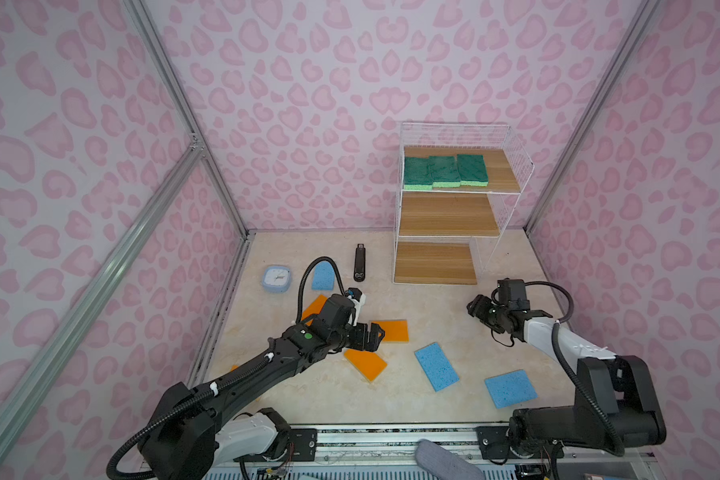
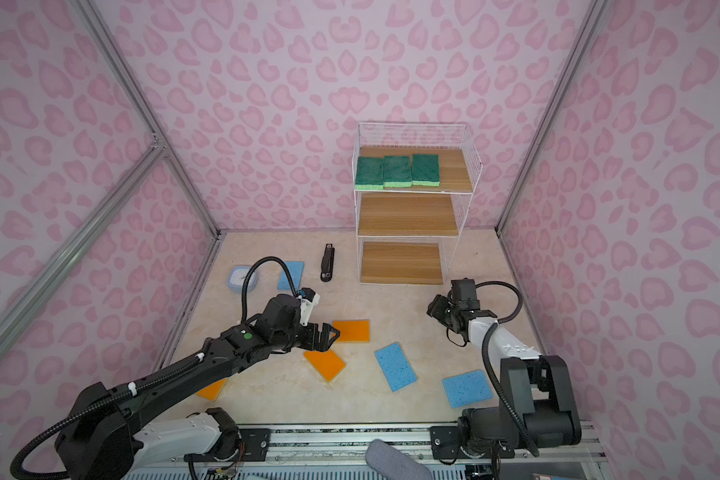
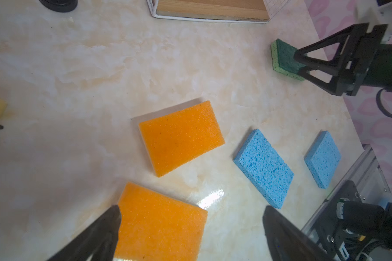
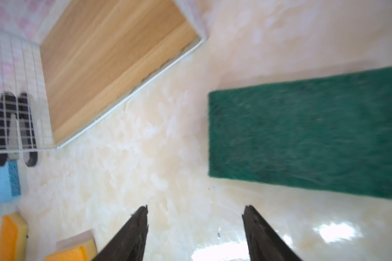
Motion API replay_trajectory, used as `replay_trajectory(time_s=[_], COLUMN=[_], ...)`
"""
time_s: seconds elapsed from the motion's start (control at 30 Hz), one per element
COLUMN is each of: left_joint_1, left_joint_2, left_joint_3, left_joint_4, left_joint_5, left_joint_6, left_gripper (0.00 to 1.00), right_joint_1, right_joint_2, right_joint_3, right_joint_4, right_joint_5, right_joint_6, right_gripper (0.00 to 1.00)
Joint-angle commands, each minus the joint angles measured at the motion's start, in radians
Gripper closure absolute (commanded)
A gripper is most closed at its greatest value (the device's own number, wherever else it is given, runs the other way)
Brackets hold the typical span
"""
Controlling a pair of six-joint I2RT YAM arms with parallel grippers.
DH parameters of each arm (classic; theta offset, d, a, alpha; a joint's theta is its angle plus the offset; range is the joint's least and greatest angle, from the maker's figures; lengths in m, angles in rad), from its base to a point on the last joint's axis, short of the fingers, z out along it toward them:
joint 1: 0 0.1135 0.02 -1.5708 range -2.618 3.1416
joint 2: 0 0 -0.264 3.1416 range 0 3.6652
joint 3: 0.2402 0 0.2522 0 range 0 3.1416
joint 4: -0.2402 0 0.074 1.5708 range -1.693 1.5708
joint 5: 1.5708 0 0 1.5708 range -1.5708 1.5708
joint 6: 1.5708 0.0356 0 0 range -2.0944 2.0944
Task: Place and organize the cleaning sponges onto the shelf
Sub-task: 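Grasp the green sponge on the table with the right gripper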
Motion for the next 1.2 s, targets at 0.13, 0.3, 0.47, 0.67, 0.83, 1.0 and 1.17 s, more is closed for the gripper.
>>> replay_trajectory(time_s=[0.13,0.3,0.47,0.67,0.83,1.0,1.17], left_joint_1=[0.002,0.002,0.008,0.018,0.023,0.023,0.024], left_joint_2=[0.025,0.026,0.01,-0.019,-0.023,-0.029,-0.043], left_joint_3=[0.018,0.01,-0.016,-0.031,-0.034,-0.029,-0.029], left_joint_4=[0.029,0.043,0.046,0.037,0.038,0.033,0.021], left_joint_5=[0.008,0.007,0.005,0.004,0.008,0.009,0.003], left_joint_6=[-0.001,-0.001,-0.001,0.007,0.005,0.003,0.004], left_gripper=[0.01,0.01,0.01,0.01,0.01,0.01,0.01], right_joint_1=[-0.25,-0.348,-0.355,-0.354,-0.354,-0.353,-0.354], right_joint_2=[-0.115,-0.032,0.063,0.118,0.132,0.164,0.185], right_joint_3=[-0.021,-0.023,-0.023,-0.019,-0.017,-0.011,-0.01], right_joint_4=[-0.056,-0.023,0.023,0.049,0.053,0.065,0.079], right_joint_5=[-0.118,-0.164,-0.128,-0.142,-0.123,-0.137,-0.148], right_joint_6=[-0.01,-0.018,-0.013,-0.012,-0.012,-0.005,-0.002], right_gripper=[0.43,0.37,0.32,0.37,0.51,0.66,0.79])
